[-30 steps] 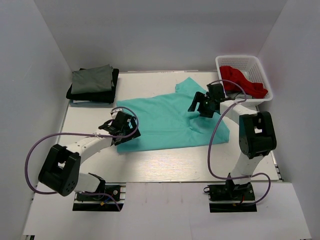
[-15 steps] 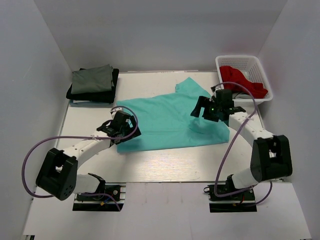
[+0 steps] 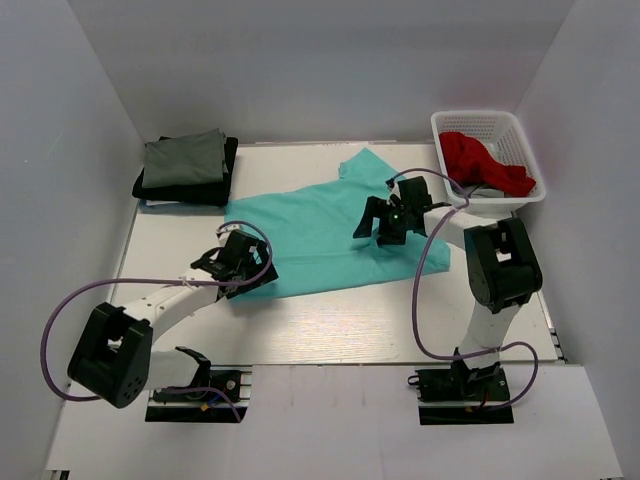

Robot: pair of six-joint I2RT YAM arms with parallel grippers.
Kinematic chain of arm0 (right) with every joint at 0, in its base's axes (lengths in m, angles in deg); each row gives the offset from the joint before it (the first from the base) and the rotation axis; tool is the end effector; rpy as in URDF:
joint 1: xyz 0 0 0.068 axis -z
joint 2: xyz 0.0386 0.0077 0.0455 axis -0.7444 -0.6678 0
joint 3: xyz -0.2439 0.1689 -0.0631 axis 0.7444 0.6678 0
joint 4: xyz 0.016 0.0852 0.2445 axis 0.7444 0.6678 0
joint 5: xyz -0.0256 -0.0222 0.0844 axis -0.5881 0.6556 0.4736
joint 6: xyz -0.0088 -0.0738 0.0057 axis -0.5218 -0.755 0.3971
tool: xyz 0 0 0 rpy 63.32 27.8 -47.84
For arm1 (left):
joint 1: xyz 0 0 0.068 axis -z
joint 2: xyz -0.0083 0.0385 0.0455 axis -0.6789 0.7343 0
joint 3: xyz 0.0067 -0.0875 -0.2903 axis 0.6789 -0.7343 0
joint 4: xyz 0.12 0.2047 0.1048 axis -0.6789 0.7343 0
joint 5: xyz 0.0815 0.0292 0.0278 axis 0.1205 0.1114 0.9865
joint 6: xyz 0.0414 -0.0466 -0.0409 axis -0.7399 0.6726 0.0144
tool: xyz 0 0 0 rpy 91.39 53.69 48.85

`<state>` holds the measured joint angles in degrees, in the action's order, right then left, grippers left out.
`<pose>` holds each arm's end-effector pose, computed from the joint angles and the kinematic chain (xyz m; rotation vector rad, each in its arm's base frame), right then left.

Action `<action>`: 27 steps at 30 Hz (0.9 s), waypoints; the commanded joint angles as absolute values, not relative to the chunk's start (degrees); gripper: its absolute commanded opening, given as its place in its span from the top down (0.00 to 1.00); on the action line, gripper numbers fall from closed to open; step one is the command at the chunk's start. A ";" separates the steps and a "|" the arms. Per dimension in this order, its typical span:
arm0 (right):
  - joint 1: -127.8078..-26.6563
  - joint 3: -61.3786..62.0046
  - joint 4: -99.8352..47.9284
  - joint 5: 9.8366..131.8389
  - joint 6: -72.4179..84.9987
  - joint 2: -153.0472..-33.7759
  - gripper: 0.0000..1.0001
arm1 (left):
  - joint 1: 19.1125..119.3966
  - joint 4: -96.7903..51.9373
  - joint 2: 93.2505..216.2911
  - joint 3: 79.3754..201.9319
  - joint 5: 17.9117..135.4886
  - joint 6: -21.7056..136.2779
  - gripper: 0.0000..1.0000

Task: Fold and stack the t-shirts
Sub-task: Fold the flattened tshirt in 1/3 of the way

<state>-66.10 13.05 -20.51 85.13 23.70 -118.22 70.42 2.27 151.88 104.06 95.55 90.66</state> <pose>0.3789 0.1477 0.1762 -0.0448 2.5019 0.7870 0.2091 -0.0966 0.1805 -0.4552 2.5583 -0.2248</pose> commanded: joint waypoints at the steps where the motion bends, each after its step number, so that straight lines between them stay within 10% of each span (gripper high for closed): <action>1: -66.39 13.01 -18.38 78.42 24.61 -115.87 0.10 | 70.70 3.23 149.24 103.99 97.35 91.50 0.00; 12: -63.14 16.26 -9.15 59.43 27.24 -102.95 0.10 | 70.70 -2.39 152.48 107.76 97.35 89.04 0.00; 27: -55.40 33.84 -11.88 67.95 31.72 -103.58 0.10 | 70.70 2.17 155.05 102.41 98.41 92.63 0.00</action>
